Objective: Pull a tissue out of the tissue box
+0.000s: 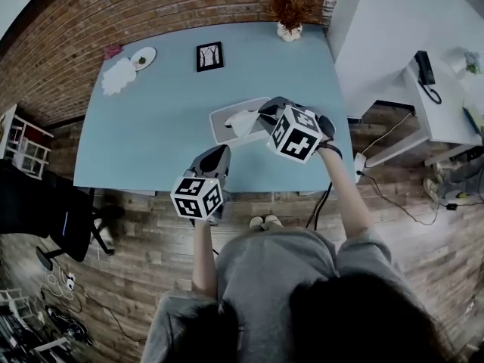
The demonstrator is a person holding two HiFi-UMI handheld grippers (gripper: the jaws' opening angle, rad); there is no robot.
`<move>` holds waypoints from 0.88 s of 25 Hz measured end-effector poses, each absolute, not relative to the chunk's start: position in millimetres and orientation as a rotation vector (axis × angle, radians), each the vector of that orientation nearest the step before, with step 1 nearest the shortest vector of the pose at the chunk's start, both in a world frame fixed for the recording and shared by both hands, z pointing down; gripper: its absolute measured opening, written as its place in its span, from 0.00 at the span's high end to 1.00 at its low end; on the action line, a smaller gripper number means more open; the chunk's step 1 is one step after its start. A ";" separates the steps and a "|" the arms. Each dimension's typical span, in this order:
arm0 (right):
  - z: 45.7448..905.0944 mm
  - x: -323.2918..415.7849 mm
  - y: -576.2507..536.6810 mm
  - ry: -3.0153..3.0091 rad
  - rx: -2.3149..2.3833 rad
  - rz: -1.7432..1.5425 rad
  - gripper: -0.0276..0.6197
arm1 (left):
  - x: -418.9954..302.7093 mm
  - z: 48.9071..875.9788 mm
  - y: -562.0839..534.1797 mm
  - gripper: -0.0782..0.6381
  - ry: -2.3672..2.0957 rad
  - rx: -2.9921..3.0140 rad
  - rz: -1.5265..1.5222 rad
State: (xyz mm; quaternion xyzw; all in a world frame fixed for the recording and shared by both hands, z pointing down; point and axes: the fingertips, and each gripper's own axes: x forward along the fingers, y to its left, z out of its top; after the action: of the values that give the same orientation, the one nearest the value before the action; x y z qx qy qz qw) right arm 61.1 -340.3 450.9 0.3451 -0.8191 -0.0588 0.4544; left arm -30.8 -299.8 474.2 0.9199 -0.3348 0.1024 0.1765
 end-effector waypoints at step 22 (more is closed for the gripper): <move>437.2 72.0 -284.7 -2.385 1.218 0.048 0.95 | -35.3 455.3 -266.4 0.89 -1.083 2.671 0.201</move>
State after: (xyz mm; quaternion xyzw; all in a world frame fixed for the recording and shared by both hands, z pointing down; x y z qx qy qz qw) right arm 72.0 -284.7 437.2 0.4427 -0.8666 0.0173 0.2295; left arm -35.3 -266.4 455.3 0.9171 -0.3718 0.0692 0.1259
